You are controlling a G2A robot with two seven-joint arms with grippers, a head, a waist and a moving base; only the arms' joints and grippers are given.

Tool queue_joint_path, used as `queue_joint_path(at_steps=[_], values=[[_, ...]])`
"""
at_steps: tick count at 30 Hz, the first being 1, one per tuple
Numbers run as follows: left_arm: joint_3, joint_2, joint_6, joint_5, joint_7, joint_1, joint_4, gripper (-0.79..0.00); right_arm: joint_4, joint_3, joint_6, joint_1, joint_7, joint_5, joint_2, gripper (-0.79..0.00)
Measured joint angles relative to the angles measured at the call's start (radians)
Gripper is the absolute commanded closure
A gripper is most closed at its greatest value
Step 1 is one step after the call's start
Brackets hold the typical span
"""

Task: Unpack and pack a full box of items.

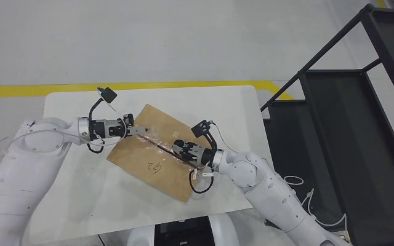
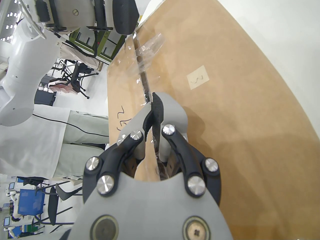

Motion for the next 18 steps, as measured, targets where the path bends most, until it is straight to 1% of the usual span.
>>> queue_joint_path(at_steps=[2, 6, 9, 10, 14, 18], values=[[0.001, -0.001, -0.009, 0.046, 0.045, 0.007, -0.023, -0.785, -0.001, 0.002, -0.002, -0.002, -0.001, 0.001, 0.000, 0.000], [-0.017, 0.002, -0.043, 0.095, 0.102, 0.025, -0.068, -0.785, -0.006, 0.006, -0.012, -0.006, -0.001, 0.001, 0.002, 0.000], [-0.040, 0.008, -0.031, 0.174, 0.136, 0.045, -0.115, -0.785, -0.014, 0.012, -0.021, -0.010, 0.000, 0.003, 0.004, 0.000], [-0.047, 0.011, -0.014, 0.205, 0.139, 0.051, -0.130, -0.785, -0.017, 0.014, -0.023, -0.012, 0.001, 0.003, 0.004, 0.000], [-0.065, 0.021, 0.121, 0.383, 0.139, 0.079, -0.217, -0.785, -0.024, 0.018, -0.028, -0.016, 0.007, -0.003, 0.006, 0.000], [-0.071, 0.026, 0.190, 0.486, 0.148, 0.103, -0.296, -0.785, -0.027, 0.020, -0.029, -0.018, 0.008, -0.004, 0.007, 0.000]])
